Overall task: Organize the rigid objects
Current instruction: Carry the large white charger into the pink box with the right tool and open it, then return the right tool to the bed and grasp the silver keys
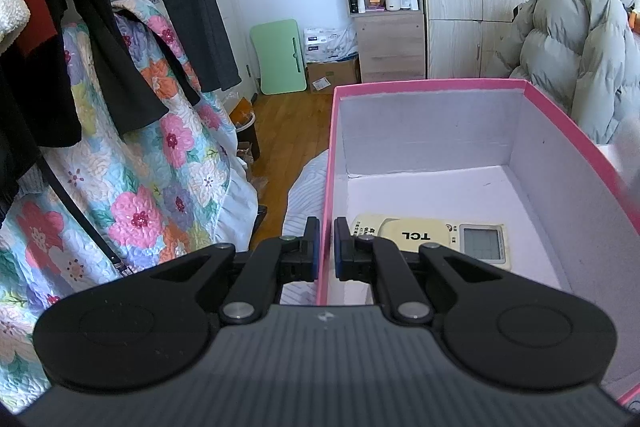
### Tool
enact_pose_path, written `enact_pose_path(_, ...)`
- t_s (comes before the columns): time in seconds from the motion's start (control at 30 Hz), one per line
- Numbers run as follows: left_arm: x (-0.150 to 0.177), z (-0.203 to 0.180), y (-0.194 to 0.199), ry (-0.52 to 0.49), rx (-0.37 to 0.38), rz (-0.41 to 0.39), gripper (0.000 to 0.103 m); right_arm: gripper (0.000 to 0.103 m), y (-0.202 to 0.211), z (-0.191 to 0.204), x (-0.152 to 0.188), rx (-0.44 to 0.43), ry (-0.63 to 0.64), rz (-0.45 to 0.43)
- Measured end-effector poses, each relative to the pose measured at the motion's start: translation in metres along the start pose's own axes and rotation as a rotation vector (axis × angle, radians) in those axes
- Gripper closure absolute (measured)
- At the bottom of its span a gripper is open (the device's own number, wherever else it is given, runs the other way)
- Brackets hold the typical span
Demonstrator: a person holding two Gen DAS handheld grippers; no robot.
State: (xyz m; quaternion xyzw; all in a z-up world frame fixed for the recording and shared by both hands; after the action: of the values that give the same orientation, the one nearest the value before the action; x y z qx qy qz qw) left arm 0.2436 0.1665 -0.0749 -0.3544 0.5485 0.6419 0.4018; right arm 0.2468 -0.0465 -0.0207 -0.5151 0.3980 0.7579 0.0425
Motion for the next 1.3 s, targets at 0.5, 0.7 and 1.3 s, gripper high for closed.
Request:
enact_pose_path(0.5,-0.001,0.006,-0.001,0.023,0.021,-0.009,0.097,0.041,-0.123,0.021,0.030,-0.087,0.175,0.372)
enact_pose_path(0.7,-0.001,0.006,-0.001,0.024,0.020,-0.010,0.097,0.036,-0.117,0.029,0.032,-0.103,0.253,0.340)
enact_pose_path(1.3,0.000,0.008,0.000,0.018,0.021,-0.007,0.096,0.030,0.074,-0.061,0.041,0.189,-0.076,0.004)
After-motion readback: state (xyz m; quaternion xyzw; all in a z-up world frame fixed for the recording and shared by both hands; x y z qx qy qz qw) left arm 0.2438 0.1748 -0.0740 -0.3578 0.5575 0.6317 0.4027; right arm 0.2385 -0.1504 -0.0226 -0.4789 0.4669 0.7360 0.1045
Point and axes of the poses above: each gripper's, at about its wrist camera, not at the fingertips, and y roughly against the way its jaws point, z to its left, x to its underside, the point moved 6 cm from there along -y, roughly the way its jaws point, and after that the axes turned 11 degrees about -z, right-handed, at the moved point
